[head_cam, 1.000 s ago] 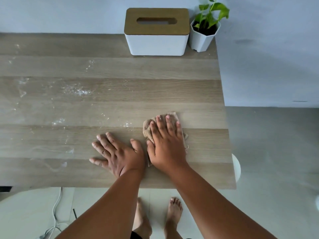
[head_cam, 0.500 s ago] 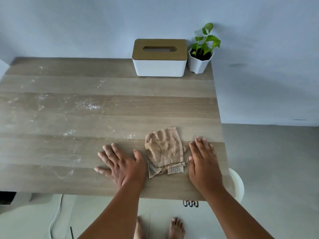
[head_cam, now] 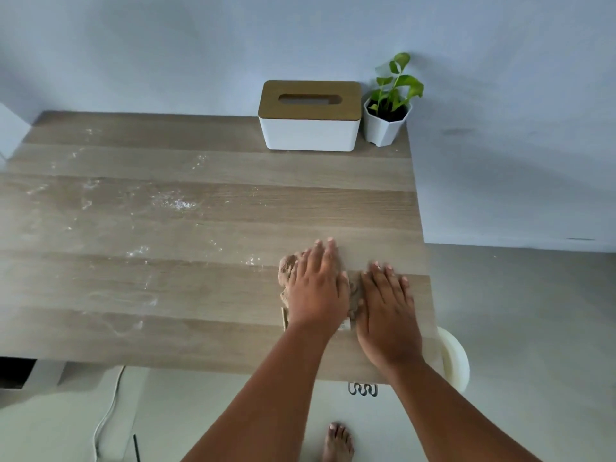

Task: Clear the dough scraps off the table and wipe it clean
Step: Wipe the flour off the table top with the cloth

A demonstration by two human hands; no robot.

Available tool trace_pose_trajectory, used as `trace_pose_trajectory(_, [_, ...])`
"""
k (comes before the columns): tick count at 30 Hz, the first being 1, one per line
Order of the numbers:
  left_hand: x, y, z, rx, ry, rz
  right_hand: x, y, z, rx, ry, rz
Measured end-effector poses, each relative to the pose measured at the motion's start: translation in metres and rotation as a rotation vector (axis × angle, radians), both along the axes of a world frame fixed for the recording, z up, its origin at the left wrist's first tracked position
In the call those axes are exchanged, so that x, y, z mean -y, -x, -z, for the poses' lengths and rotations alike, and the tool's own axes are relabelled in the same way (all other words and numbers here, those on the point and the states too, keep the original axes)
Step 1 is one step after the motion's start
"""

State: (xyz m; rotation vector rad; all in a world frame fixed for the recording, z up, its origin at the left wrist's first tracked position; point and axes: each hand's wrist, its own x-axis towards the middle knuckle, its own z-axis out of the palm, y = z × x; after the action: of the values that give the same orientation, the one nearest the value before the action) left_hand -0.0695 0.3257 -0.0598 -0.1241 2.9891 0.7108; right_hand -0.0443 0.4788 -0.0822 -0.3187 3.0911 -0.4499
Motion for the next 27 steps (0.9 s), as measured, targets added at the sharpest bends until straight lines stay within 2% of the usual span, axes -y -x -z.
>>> trace_pose_trajectory(3, [0.002,-0.014,0.016,0.064,0.217,0.098,-0.003,-0.001,0.001,-0.025,-0.002,-0.008])
trace_pose_trajectory(8, [0.029,-0.056,0.018,0.059,0.291,0.105,0.002,0.002,-0.003,-0.011,-0.026,0.031])
trace_pose_trajectory(13, [0.101,-0.09,0.013,0.088,0.361,0.046,0.022,0.014,-0.013,0.061,-0.084,0.096])
trace_pose_trajectory(16, [0.132,-0.066,0.012,0.187,0.412,-0.077,0.046,0.034,-0.013,0.108,-0.104,0.111])
trace_pose_trajectory(19, [0.123,-0.018,0.014,0.211,0.396,-0.15,0.072,0.06,-0.009,0.124,-0.108,0.121])
trace_pose_trajectory(23, [0.105,0.001,0.016,0.107,0.404,0.119,0.095,0.09,0.0,0.159,-0.162,0.168])
trace_pose_trajectory(27, [0.131,-0.033,0.018,-0.004,0.374,0.361,0.099,0.092,0.002,0.178,-0.205,0.185])
